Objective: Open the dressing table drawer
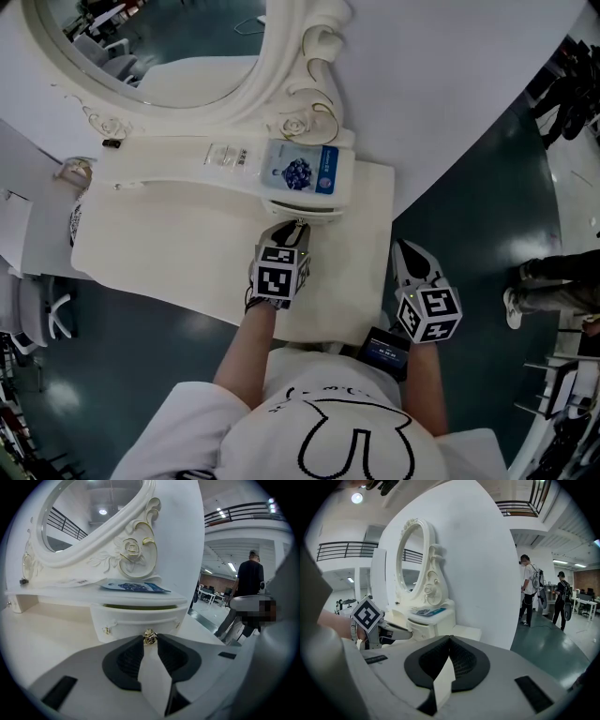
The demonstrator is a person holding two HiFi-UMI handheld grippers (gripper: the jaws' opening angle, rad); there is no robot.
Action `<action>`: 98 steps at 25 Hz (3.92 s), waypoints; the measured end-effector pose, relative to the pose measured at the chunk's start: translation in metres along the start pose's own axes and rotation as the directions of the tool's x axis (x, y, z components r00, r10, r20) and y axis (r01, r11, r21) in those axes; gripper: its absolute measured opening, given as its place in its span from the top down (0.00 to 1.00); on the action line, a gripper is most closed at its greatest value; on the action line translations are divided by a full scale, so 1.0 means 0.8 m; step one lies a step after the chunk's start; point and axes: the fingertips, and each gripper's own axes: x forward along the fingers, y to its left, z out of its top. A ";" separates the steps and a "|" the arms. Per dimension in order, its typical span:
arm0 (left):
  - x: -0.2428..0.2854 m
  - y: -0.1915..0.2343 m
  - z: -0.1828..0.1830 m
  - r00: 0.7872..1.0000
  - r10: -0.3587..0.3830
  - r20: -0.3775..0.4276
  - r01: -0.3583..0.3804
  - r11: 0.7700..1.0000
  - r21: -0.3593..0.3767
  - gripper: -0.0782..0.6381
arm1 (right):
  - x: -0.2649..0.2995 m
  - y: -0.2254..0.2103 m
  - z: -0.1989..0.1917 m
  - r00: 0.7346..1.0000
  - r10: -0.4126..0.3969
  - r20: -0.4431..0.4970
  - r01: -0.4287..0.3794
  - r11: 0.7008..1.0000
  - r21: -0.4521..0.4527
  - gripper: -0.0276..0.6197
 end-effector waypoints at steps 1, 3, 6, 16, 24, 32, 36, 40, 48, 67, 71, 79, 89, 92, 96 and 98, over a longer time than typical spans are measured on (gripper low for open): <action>-0.001 0.000 -0.001 1.000 0.000 -0.001 0.000 1.000 0.001 0.72 | -0.001 0.001 0.000 1.000 0.000 0.001 0.000 1.000 0.000 0.94; -0.003 -0.001 -0.003 1.000 0.000 -0.003 0.000 1.000 0.003 0.72 | -0.004 0.003 -0.001 1.000 0.000 0.002 0.000 1.000 -0.002 0.94; -0.007 -0.003 -0.006 1.000 0.000 -0.003 0.000 1.000 0.004 0.72 | -0.008 0.007 -0.003 1.000 0.001 0.002 -0.001 1.000 -0.004 0.94; -0.018 -0.009 -0.020 1.000 -0.001 -0.011 0.001 1.000 0.009 0.72 | -0.023 0.016 -0.008 1.000 -0.003 0.005 0.003 1.000 -0.003 0.94; -0.029 -0.012 -0.028 1.000 -0.004 -0.011 0.004 1.000 0.010 0.72 | -0.035 0.026 -0.014 1.000 -0.005 0.008 0.005 1.000 -0.003 0.94; -0.039 -0.016 -0.037 1.000 -0.002 -0.009 0.002 1.000 0.011 0.72 | -0.046 0.034 -0.017 1.000 -0.008 0.016 0.008 1.000 -0.006 0.94; -0.043 -0.017 -0.041 1.000 -0.002 -0.010 0.002 1.000 0.014 0.72 | -0.050 0.038 -0.019 1.000 -0.006 0.019 0.007 1.000 -0.006 0.94; -0.047 -0.019 -0.044 1.000 0.000 -0.008 0.000 1.000 0.013 0.72 | -0.054 0.041 -0.021 1.000 -0.006 0.020 0.006 1.000 -0.006 0.94; -0.049 -0.022 -0.047 1.000 0.003 -0.010 -0.003 1.000 0.015 0.72 | -0.061 0.042 -0.024 1.000 -0.014 0.019 0.014 1.000 -0.001 0.94; -0.059 -0.019 -0.045 1.000 0.004 0.027 -0.004 1.000 0.019 0.66 | -0.075 0.053 -0.014 0.997 -0.026 0.073 0.025 1.000 0.020 0.94; -0.066 -0.020 -0.039 0.998 0.010 0.055 -0.011 1.000 0.013 0.66 | -0.080 0.052 -0.008 0.996 -0.020 0.091 0.018 1.000 0.016 0.94; -0.090 -0.027 -0.034 0.995 0.020 0.098 -0.021 1.000 0.011 0.70 | -0.096 0.053 0.001 0.992 -0.002 0.128 0.001 1.000 0.007 0.94; -0.135 -0.050 -0.042 0.992 0.047 0.121 -0.048 0.999 -0.001 0.73 | -0.141 0.068 -0.002 0.991 0.031 0.127 -0.030 0.999 -0.013 0.94; -0.149 -0.057 -0.046 0.990 0.055 0.128 -0.055 0.998 -0.004 0.74 | -0.155 0.073 -0.005 0.992 0.036 0.121 -0.034 0.999 -0.017 0.94; -0.165 -0.065 -0.046 0.989 0.060 0.133 -0.060 0.998 -0.009 0.76 | -0.171 0.078 -0.002 0.992 0.041 0.122 -0.039 0.999 -0.020 0.94; -0.175 -0.071 -0.043 0.988 0.063 0.143 -0.063 0.998 -0.005 0.80 | -0.180 0.079 0.000 0.991 0.041 0.125 -0.039 0.999 -0.017 0.94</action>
